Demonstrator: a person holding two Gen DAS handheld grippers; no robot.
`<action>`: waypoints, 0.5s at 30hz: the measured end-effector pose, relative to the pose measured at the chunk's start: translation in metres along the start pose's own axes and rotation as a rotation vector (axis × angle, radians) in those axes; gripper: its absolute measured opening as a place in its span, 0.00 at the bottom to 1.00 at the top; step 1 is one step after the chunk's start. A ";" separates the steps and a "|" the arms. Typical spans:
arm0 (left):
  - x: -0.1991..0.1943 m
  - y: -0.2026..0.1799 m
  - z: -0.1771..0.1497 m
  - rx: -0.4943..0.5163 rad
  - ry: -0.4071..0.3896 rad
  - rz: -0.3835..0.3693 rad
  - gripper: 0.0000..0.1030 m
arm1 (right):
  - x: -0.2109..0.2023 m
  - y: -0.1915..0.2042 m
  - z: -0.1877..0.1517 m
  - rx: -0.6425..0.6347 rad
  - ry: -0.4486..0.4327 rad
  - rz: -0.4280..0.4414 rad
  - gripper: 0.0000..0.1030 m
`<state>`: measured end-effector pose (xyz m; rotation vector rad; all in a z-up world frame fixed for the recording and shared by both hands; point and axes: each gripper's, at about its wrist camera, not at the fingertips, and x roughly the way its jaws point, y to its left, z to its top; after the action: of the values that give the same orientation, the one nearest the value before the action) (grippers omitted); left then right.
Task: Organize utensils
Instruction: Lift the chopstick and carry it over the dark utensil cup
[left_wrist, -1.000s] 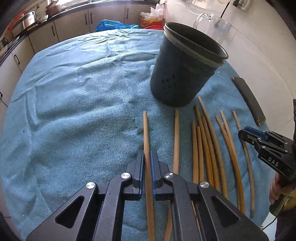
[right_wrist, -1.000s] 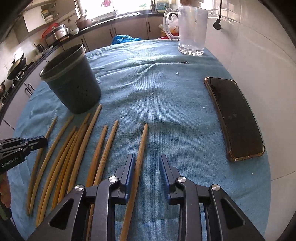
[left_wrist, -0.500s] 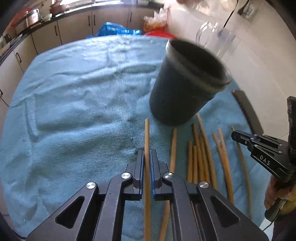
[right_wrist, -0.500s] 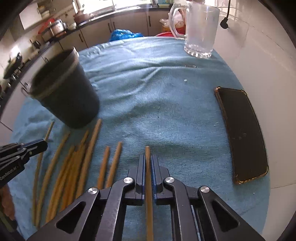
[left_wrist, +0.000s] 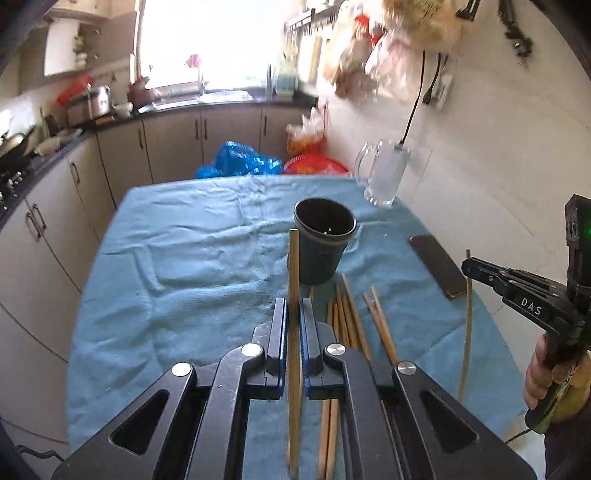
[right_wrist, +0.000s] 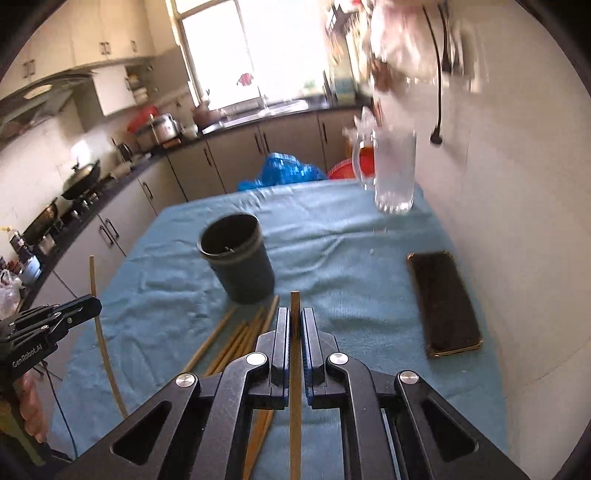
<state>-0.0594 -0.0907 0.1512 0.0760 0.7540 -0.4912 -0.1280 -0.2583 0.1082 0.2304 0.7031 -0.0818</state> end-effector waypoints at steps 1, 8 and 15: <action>-0.010 -0.002 -0.004 0.003 -0.020 0.005 0.06 | -0.009 0.003 -0.004 -0.004 -0.017 0.001 0.06; -0.061 -0.012 -0.027 0.018 -0.101 0.013 0.06 | -0.062 0.008 -0.015 -0.020 -0.101 0.021 0.06; -0.091 -0.012 -0.023 0.004 -0.161 -0.007 0.06 | -0.097 0.015 -0.008 -0.035 -0.175 0.039 0.06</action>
<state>-0.1358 -0.0592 0.1964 0.0369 0.5960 -0.4997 -0.2049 -0.2418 0.1679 0.2006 0.5254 -0.0516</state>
